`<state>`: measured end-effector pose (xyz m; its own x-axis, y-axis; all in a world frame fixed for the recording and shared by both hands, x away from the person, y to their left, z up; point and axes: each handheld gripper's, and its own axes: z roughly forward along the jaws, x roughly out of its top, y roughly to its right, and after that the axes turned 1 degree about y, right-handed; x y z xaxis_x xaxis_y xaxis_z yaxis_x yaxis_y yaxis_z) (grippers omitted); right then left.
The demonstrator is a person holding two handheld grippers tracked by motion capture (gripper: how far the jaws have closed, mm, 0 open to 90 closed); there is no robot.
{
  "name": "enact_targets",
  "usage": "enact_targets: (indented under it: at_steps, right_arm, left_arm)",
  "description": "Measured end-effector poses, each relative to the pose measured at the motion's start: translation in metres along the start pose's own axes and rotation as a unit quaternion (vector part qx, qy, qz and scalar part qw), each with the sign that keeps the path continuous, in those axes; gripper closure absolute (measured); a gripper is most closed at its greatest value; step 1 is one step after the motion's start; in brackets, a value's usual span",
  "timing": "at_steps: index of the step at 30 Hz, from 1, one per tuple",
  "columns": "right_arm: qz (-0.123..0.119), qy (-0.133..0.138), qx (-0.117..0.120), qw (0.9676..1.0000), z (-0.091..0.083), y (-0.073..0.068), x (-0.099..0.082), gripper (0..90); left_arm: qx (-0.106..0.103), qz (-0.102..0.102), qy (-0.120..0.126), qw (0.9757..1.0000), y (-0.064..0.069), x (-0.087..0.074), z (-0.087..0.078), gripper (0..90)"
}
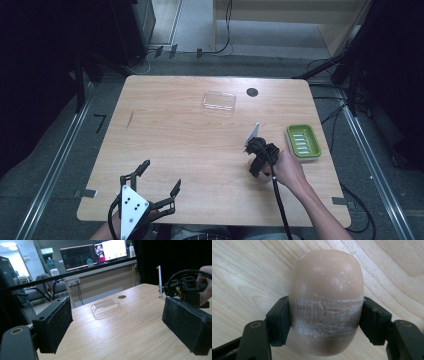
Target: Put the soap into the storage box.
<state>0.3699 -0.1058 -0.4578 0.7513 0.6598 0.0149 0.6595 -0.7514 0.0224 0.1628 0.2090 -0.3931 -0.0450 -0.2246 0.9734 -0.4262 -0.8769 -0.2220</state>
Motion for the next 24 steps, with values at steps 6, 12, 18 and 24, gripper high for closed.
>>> enact_targets:
  at_steps: [6,12,18,24]
  right_arm:
    - [0.008,-0.001,0.001,1.0000,-0.004,0.005,-0.004,33.5]
    - [0.017,-0.004,-0.001,0.9999,-0.007,0.012,-0.009,33.5]
    - [0.023,-0.006,0.000,0.9997,-0.009,0.018,-0.015,33.5]
    - [0.029,-0.014,0.001,0.9995,-0.010,0.024,-0.019,33.5]
  left_arm:
    - [0.000,0.000,0.000,1.0000,0.000,0.000,0.000,9.9]
    - [0.000,-0.001,0.000,1.0000,0.000,0.000,0.000,9.9]
    - [0.001,-0.001,0.000,1.0000,0.000,0.000,0.000,9.9]
    - [0.001,0.000,-0.001,1.0000,0.000,0.000,0.000,9.9]
